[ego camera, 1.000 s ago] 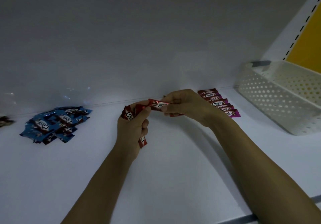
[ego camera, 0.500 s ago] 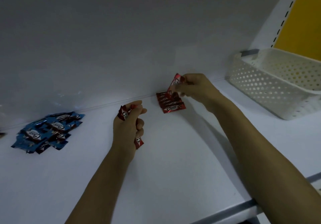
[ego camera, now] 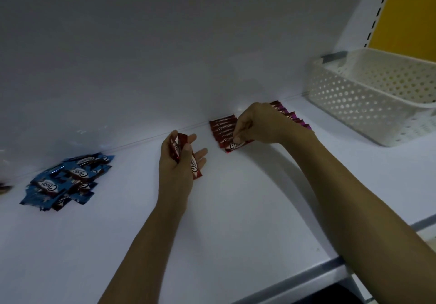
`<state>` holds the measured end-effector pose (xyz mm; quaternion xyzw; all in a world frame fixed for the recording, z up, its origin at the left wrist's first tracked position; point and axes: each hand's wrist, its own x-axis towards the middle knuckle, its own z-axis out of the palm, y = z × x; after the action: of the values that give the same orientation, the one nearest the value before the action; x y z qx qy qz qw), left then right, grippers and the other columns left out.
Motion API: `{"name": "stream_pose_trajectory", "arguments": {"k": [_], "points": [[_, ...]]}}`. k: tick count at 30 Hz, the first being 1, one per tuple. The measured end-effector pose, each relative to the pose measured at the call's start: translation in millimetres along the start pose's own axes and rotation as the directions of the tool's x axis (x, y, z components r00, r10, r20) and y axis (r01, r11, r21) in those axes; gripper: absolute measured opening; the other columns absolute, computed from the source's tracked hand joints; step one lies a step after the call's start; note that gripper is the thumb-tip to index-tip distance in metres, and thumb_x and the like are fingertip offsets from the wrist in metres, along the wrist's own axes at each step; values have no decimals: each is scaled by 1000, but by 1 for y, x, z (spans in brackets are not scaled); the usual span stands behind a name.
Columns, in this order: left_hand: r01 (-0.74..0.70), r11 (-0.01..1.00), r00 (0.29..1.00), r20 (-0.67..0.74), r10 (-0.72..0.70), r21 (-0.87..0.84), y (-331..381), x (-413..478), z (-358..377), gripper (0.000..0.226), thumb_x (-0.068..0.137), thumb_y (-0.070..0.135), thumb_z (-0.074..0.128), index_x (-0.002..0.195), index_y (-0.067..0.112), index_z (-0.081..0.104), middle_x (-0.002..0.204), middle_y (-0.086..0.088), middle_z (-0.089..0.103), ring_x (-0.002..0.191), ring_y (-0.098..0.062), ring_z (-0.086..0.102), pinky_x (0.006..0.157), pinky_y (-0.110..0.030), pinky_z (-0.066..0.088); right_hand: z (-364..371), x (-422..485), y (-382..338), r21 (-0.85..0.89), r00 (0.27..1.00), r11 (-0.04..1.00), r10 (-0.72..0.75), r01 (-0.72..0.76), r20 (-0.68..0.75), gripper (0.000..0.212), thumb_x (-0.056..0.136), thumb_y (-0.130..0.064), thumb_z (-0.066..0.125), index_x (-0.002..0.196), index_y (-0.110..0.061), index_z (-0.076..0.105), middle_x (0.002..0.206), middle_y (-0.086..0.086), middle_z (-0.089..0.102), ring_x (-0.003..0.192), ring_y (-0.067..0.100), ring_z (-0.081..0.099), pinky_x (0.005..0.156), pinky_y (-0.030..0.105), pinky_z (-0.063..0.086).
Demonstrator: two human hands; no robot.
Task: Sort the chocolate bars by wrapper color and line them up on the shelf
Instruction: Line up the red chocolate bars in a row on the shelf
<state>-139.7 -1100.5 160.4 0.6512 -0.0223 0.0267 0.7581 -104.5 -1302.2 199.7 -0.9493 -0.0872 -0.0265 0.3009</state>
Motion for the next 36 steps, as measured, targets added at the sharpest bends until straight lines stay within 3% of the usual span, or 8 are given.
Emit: {"name": "stream_pose_trajectory", "arguments": {"k": [4, 7, 12, 16, 19, 22, 29, 36], "points": [[-17, 1000, 1000, 21, 17, 12, 8, -6, 1, 13, 98, 14, 50, 105, 20, 59, 102, 1, 71, 65, -17, 71, 57, -25, 57, 6, 3, 4, -168, 998, 985, -49, 43, -36, 8, 75, -26, 78, 81, -21, 76, 74, -14, 59, 70, 5, 52, 70, 22, 33], [-36, 998, 999, 4, 36, 49, 7, -6, 1, 12, 98, 14, 52, 101, 19, 61, 94, 2, 73, 49, -9, 61, 41, -17, 41, 9, 3, 2, -188, 993, 980, -84, 68, -78, 9, 77, -28, 75, 83, -22, 75, 72, -20, 49, 79, 7, 50, 78, 26, 31], [11, 999, 1000, 17, -12, 48, 2, 0, -2, 23, 97, 4, 50, 104, 24, 59, 101, 3, 67, 68, -3, 65, 58, -15, 49, 17, 4, 8, -195, 992, 980, -69, 48, -105, 20, 75, -28, 77, 83, -19, 60, 83, -7, 55, 79, 13, 51, 73, 25, 31], [12, 999, 997, 75, -9, -38, 5, -2, -2, 20, 96, 2, 51, 108, 15, 59, 98, -1, 69, 78, -10, 71, 68, -19, 56, 23, 2, -12, 177, 984, 980, -59, 89, -170, 24, 80, -29, 75, 85, -9, 61, 77, -6, 59, 71, 12, 56, 64, 25, 44], [-7, 1000, 999, 53, 8, -25, 9, -6, -2, 12, 93, 12, 58, 104, 16, 62, 86, 3, 74, 67, -12, 70, 53, -19, 52, 24, -5, -35, 560, 996, 826, -90, 70, 8, 16, 89, -21, 65, 95, -7, 68, 79, -7, 69, 72, 10, 64, 71, 27, 53], [-42, 999, 999, 27, 42, 25, 11, -7, -3, 3, 91, 17, 61, 94, 16, 63, 78, 2, 72, 51, -8, 61, 40, -17, 39, 26, -7, -39, 608, 983, 790, -160, 75, 86, 9, 87, -19, 68, 91, -12, 71, 79, 3, 70, 69, 11, 63, 69, 31, 52], [52, 998, 999, -15, -52, -48, 12, -3, -2, 4, 90, 15, 63, 87, 14, 62, 68, 2, 67, 46, -7, 51, 40, -17, 35, 22, -5, -33, 733, 995, 680, -66, -13, 78, 13, 90, -14, 62, 79, -13, 68, 62, 1, 66, 56, 14, 56, 57, 21, 48], [59, 981, 996, -60, -71, -187, 12, -1, -4, 12, 89, 14, 64, 80, 18, 59, 64, 6, 56, 48, -5, 45, 44, -16, 36, 21, -5, -37, 813, 982, 577, -88, -85, 165, 21, 96, -16, 47, 98, -7, 66, 97, 13, 73, 85, 26, 70, 86, 40, 50]]}}
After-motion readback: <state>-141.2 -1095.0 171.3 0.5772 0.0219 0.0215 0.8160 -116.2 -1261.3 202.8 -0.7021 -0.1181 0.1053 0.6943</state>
